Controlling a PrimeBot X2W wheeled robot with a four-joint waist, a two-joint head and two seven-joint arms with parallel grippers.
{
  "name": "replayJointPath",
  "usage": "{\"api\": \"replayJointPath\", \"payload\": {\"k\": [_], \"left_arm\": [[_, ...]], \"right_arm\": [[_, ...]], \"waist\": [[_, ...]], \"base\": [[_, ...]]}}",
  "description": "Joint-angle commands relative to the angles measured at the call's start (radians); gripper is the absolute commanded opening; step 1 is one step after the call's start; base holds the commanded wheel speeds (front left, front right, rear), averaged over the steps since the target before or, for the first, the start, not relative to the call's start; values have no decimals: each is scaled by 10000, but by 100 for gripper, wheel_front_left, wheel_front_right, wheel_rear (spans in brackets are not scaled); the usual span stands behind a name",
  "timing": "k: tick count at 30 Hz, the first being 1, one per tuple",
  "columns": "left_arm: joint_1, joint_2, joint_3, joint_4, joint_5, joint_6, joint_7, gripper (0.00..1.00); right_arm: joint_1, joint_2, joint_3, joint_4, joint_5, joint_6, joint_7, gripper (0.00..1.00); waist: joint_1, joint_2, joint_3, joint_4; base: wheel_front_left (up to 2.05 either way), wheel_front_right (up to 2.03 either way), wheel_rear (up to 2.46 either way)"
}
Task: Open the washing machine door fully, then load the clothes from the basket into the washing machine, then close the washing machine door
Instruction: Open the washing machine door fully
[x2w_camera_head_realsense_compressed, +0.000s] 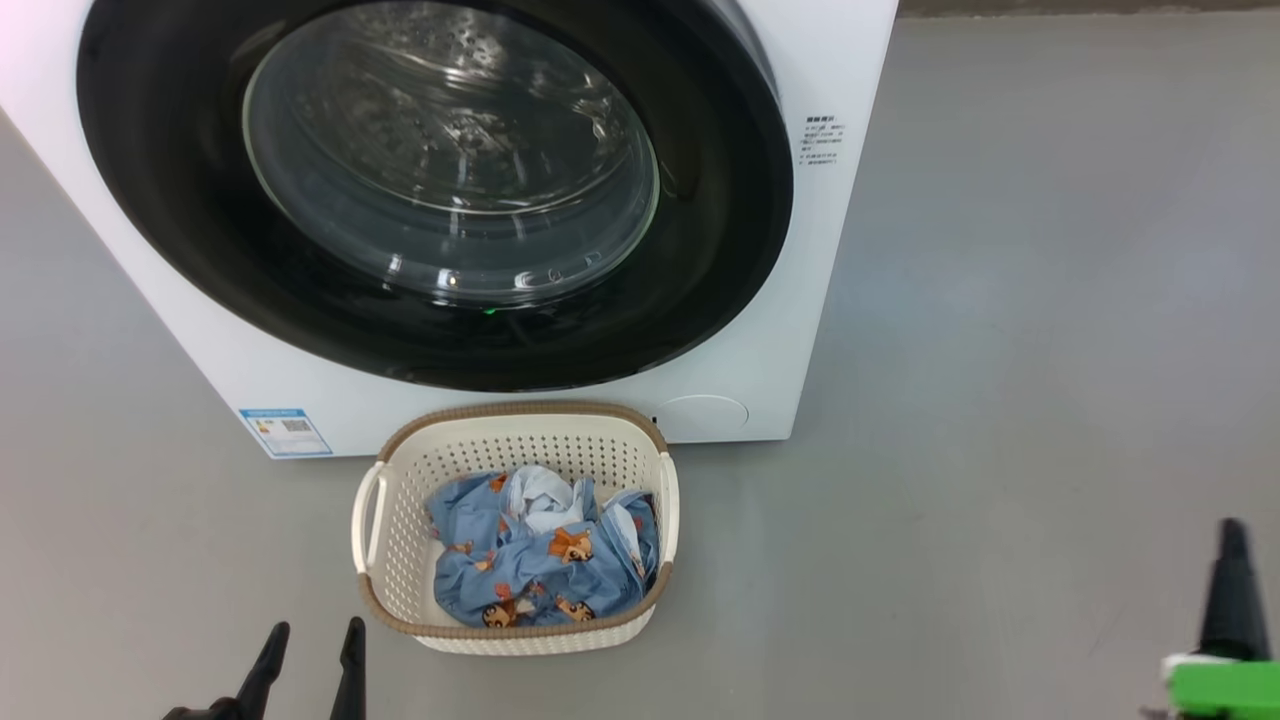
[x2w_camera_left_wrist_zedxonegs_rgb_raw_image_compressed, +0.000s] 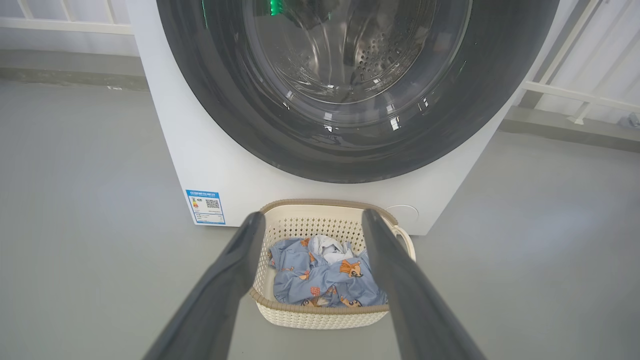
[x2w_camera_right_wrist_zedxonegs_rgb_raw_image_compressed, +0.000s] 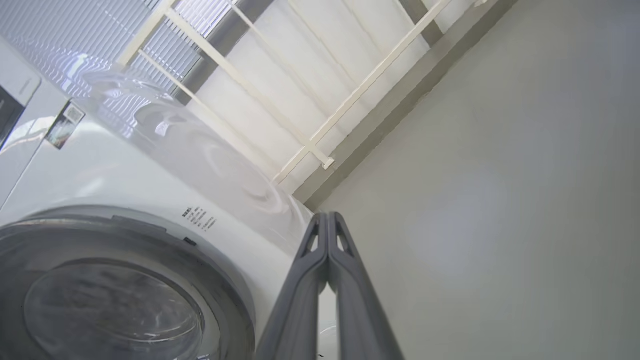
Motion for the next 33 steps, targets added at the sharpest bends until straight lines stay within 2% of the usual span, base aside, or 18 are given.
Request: {"api": "replayJointPath", "payload": {"k": [1,3,8,11,18,22,26,33], "left_arm": [[-173,98,315,-276,-98,71,-105,100],[-203,98,316,-285,-111,72,-105,100],[-363,98,268,-338,-125,70,-105,100],[-484,98,195,-403,-132,73,-105,100],[-823,98,2,-477,-207,138,-105,100],[-1010,98,-128,-488,-232,169,-105,100],[-1110,98,-168,-498,-265,220,-105,100],[-1242,98,-201,-589,-252,203,-105,100]], "right_arm": [[-435,-117,186,-168,289,-11,-115,0],[-712,-113,-62,117,1637,-11,-115,0],[-1285,-142,-466,566,4065,-11,-115,0],[-1621,-469,-513,607,5405,-11,-20,0],[-2375,-1047,-1390,500,7992,-11,1460,0],[-2776,-1158,-2066,582,8934,-11,2786,0],[-3244,-1219,-2810,589,9391,-11,3922,0],[-3896,-1395,-3360,835,9031,-11,5220,0]], "waist": [[0,0,47,1],[0,0,125,5],[0,0,392,46],[0,0,622,74],[0,0,1243,220],[0,0,1523,388],[0,0,1709,565],[0,0,2029,874]], "base": [[0,0,0],[0,0,0],[0,0,0],[0,0,0],[0,0,0],[0,0,0],[0,0,0],[0,0,0]]}}
